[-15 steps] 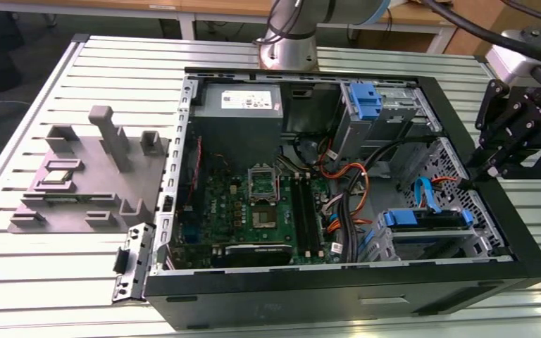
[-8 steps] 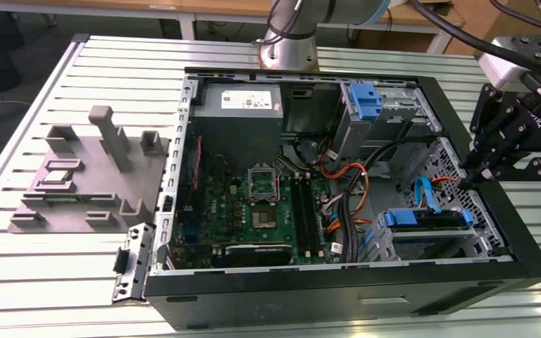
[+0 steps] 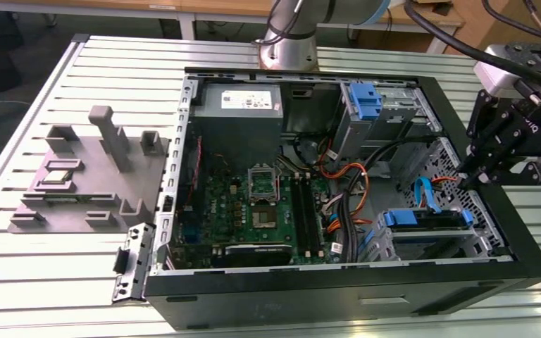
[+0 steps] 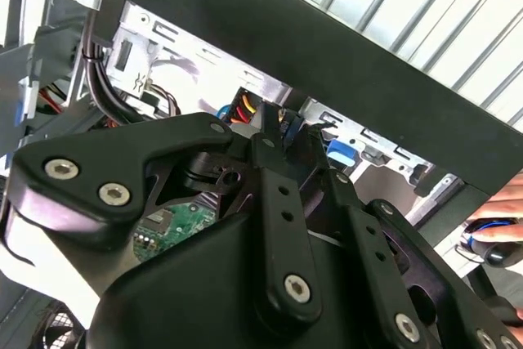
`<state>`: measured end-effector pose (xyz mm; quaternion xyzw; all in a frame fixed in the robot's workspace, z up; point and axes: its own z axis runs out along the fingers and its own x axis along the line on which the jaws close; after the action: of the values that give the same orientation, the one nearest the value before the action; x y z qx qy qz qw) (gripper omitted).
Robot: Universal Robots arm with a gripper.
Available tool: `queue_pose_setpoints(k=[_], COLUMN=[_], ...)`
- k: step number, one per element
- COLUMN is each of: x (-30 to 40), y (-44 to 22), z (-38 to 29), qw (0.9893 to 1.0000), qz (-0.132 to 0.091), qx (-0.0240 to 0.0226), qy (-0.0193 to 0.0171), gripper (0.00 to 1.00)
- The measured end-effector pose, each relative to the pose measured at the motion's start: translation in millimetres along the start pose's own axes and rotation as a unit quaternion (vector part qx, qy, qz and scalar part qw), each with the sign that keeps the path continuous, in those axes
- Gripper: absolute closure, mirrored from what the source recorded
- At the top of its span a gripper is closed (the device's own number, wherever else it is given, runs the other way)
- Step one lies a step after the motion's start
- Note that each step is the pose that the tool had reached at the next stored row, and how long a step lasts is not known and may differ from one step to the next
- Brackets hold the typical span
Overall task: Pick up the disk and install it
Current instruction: 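Insert the second disk wire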
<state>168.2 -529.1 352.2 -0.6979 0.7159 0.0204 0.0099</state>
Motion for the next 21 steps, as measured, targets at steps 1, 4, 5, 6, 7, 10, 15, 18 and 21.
queue_pose_setpoints(k=[1,4,5,6,7,10,15,18,21], x=[0.0,0.0,0.0,0.1,0.1,0.1,1.0,1.2,1.0], y=[0.0,0.0,0.0,0.0,-0.1,0.0,4.3,5.2,5.3], z=[0.2,1.1,1.7,2.4,2.7,2.9,3.0,3.3,3.2], qw=[1.0,1.0,1.0,1.0,1.0,1.0,1.0,1.0,1.0], qz=[0.0,0.0,0.0,0.0,0.0,0.0,0.0,0.0,0.0], qx=[0.0,0.0001,0.0,-0.0002,-0.0002,-0.0002,-0.0002,-0.0001,-0.0001], qy=[0.001,0.0041,0.0048,0.0054,0.006,0.0061,0.0072,0.0096,0.0099], gripper=[0.71,0.71,0.71,0.71,0.71,0.71,0.71,0.71,0.71])
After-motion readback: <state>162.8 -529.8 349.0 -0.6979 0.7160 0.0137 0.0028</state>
